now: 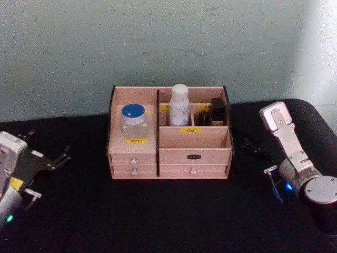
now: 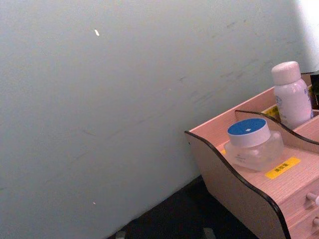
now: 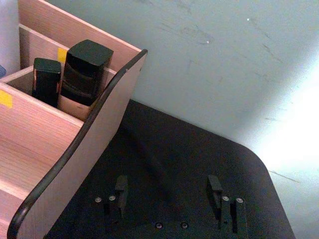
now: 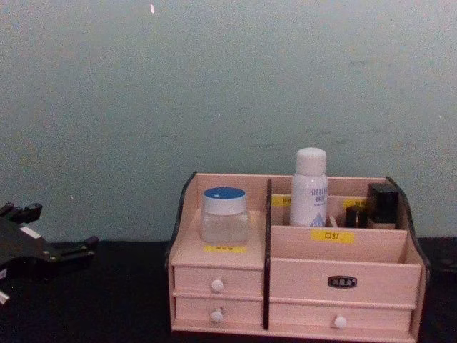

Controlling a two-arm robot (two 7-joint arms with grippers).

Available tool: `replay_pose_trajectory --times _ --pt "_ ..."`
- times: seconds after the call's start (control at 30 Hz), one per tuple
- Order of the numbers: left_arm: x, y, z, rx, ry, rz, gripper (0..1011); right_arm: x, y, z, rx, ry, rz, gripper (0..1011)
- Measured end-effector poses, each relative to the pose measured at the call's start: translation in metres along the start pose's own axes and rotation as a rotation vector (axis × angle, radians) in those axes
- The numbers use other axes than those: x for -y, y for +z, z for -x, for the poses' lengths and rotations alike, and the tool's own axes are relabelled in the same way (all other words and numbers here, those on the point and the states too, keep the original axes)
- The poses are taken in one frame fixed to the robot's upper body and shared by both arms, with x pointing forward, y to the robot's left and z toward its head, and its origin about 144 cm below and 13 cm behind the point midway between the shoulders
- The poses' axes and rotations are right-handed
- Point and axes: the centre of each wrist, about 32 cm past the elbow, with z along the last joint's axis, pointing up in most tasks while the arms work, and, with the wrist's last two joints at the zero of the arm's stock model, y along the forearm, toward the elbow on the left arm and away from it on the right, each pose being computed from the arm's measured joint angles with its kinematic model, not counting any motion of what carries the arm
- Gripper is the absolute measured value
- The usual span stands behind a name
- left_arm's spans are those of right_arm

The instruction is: Pick up the facial cleanser and watermelon frost from the table and place them into the tiered storage box.

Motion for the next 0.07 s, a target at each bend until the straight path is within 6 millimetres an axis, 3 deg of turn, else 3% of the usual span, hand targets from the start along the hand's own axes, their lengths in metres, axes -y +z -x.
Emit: replay_pose_trajectory --times 0.07 --pt "0.0000 0.0000 0.0000 0.000 0.000 0.000 1001 0.0000 0.0000 0.0000 0.000 0.000 0.000 1003"
